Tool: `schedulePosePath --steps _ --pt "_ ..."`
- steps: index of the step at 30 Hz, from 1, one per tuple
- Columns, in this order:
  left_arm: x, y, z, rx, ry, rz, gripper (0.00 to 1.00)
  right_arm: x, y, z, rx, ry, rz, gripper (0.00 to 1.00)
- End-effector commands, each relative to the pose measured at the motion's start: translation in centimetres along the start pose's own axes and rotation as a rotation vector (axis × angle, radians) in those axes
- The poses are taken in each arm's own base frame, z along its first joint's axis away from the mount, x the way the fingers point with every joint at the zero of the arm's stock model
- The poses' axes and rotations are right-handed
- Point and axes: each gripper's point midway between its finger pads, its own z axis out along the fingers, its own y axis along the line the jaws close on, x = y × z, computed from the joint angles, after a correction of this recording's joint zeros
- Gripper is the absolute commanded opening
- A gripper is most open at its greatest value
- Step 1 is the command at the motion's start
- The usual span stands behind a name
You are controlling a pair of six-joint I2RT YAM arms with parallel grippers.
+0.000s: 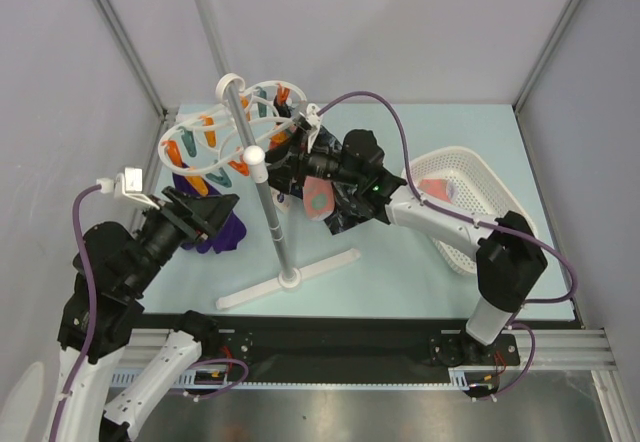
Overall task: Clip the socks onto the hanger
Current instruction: Open the clamp at the hanger.
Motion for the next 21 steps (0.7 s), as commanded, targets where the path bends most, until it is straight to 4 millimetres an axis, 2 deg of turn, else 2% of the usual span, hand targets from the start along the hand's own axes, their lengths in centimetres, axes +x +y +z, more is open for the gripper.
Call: schedulePosePath --steps 1,10,13,21 --pt "-0.5 -1.2 0.3 0.039 -0.003 -0.040 0.70 -3.5 1.7 0.9 -0.085 -0.098 -0.092 0.57" --pt "-0.7 -1.2 0.1 0.032 -0.021 -0.080 0.70 -2.4 2.8 1.8 -0.153 -0.079 -0.056 0.54" --pt "-0.7 -1.3 0.4 0.046 -0.028 -0.091 0.70 -1.9 2.4 2.0 -0.142 -0.082 -0.051 0.53" --pt "-0.3 -1.8 1.7 0.081 -0.006 -0.141 0.67 -2.4 2.8 2.1 -0.168 -0.084 -0.061 0.48"
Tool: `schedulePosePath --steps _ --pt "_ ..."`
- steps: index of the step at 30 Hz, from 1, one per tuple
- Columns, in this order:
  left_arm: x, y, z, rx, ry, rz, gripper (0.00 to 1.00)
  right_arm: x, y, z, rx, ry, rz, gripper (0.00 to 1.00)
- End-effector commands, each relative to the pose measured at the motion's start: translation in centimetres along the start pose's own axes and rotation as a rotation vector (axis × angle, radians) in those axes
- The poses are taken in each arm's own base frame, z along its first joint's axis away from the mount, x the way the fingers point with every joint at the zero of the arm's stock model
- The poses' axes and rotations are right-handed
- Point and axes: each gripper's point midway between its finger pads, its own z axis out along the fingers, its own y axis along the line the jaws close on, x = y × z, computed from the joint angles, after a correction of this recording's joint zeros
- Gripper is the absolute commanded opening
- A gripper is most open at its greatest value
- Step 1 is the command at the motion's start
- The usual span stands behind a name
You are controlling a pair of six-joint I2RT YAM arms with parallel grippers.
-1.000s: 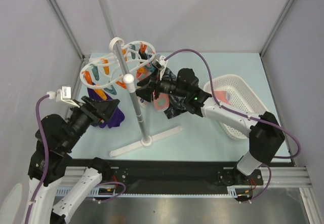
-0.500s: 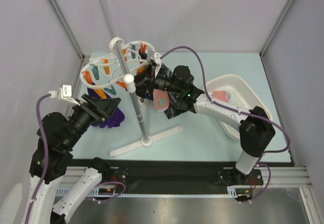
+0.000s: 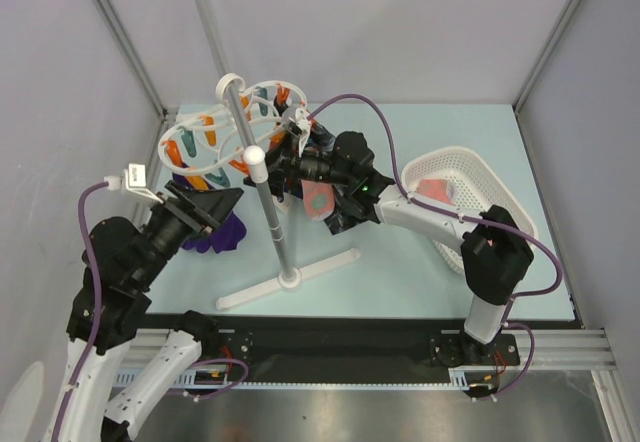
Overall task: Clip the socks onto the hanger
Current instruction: Open the clamp at the hanger.
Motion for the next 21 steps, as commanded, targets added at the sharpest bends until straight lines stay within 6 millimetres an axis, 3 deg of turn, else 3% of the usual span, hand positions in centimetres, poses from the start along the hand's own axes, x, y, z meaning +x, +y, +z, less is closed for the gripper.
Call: schedulePosePath --steps 1,6,10,12,16,21 --pt "-0.3 -1.4 0.7 0.058 0.000 -0.042 0.67 -3.9 1.5 0.5 -0.051 -0.084 -0.079 0.47" --pt "-0.2 -1.2 1.3 0.060 -0.008 -0.070 0.65 -4.6 1.6 0.5 -0.063 -0.095 -0.072 0.41" --pt "0.4 -0.8 2.2 0.057 0.014 -0.104 0.64 -4.6 1.6 0.6 -0.077 -0.094 -0.051 0.25" --pt "0.7 -0.8 2.6 0.064 0.026 -0.116 0.64 -4.6 1.9 0.5 -0.085 -0.095 -0.046 0.22" --pt "0.4 -0.8 3.0 0.060 0.011 -0.134 0.63 -4.9 2.1 0.4 -0.086 -0.095 -0.028 0.00" --pt "-0.7 -1.2 3.4 0.071 -0.040 -0.139 0.65 -4.1 1.8 0.0 -0.022 -0.026 0.013 0.00"
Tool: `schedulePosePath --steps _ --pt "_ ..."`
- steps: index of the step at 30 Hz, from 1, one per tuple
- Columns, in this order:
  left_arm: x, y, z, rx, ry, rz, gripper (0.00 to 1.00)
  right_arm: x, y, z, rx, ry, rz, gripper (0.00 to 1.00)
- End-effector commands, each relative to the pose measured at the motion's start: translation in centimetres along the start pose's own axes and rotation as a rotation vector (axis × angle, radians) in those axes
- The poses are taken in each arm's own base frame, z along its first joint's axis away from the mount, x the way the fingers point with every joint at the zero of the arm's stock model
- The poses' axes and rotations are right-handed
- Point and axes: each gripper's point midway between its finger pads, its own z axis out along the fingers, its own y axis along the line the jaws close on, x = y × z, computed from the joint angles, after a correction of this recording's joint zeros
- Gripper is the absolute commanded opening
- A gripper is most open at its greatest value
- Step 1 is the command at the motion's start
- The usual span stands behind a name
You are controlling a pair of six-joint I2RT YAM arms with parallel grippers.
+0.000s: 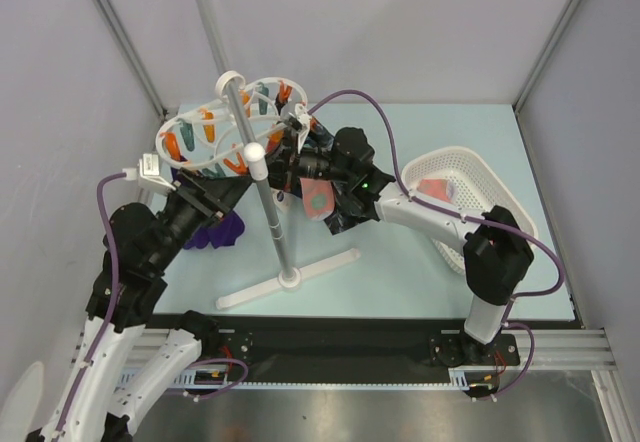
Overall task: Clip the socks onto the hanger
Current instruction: Open the clamp at the hanger.
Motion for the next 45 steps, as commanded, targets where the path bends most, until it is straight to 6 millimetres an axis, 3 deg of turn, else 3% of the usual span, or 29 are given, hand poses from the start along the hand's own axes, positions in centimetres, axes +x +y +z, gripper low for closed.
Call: schedulePosePath --steps 1,5,11,23,34,40,45 --pt "-1.5 -1.4 0.3 0.045 -0.065 -0.017 0.65 -2.7 0.6 -0.3 0.048 -0.012 -0.016 0.00" --pt "-2.0 -1.5 1.2 0.062 -0.091 -0.004 0.64 -3.1 0.9 -1.2 0.105 0.026 -0.004 0.00" --pt "-2.1 0.0 1.8 -0.009 -0.100 0.015 0.65 -3.3 1.2 -2.2 0.169 0.085 0.003 0.00" --pt "-2.7 0.1 3.5 -0.014 -0.120 0.001 0.68 -3.2 1.7 -1.8 0.176 0.107 -0.004 0.00" --pt "-4.1 0.2 3.6 -0.024 -0.194 0.013 0.68 -3.0 1.9 -1.8 0.166 0.118 -0.007 0.00" --pt "-3.8 0.3 4.2 -0.027 -0.176 0.024 0.58 -3.0 1.8 -1.6 0.162 0.116 -0.009 0.00" --pt "-3.6 0.3 4.5 -0.035 -0.155 0.045 0.57 -2.8 1.7 -1.6 0.163 0.126 -0.012 0.00"
